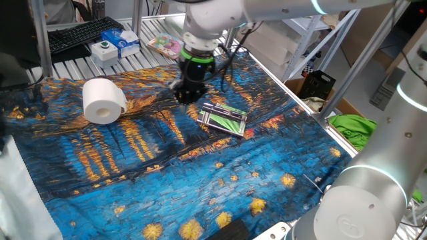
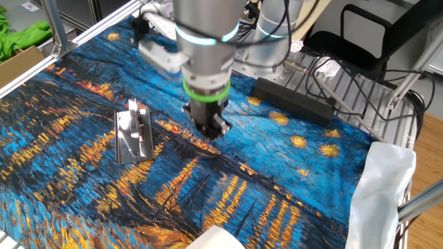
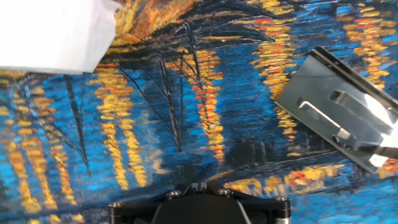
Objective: Put the toilet paper on its holder
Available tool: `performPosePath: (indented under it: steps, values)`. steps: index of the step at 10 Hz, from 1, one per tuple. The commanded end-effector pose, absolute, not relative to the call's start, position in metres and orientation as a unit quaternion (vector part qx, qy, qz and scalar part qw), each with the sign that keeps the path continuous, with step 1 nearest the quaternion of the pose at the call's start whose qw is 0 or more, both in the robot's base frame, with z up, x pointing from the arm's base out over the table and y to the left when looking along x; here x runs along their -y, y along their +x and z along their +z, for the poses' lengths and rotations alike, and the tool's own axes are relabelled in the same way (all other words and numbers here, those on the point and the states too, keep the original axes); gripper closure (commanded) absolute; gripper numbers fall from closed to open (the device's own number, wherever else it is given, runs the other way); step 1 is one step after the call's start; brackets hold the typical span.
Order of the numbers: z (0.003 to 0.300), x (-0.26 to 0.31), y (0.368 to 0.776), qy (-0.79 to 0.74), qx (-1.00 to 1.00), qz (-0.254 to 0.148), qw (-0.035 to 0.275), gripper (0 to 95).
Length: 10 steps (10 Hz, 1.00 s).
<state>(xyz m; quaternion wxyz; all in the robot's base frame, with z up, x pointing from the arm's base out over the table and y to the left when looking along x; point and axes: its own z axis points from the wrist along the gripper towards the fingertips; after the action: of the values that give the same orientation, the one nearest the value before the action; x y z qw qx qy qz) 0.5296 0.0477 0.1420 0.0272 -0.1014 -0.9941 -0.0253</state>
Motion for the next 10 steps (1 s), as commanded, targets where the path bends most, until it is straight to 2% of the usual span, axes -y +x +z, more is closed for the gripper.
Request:
performPosePath:
  steps: [1,10]
  values:
    - [0.139,-0.052,0.537,-0.102,0.994,-0.027,0.029,95.0]
    - [0.126,-0.073,0.582,-0.124,0.991,-0.041,0.029,95.0]
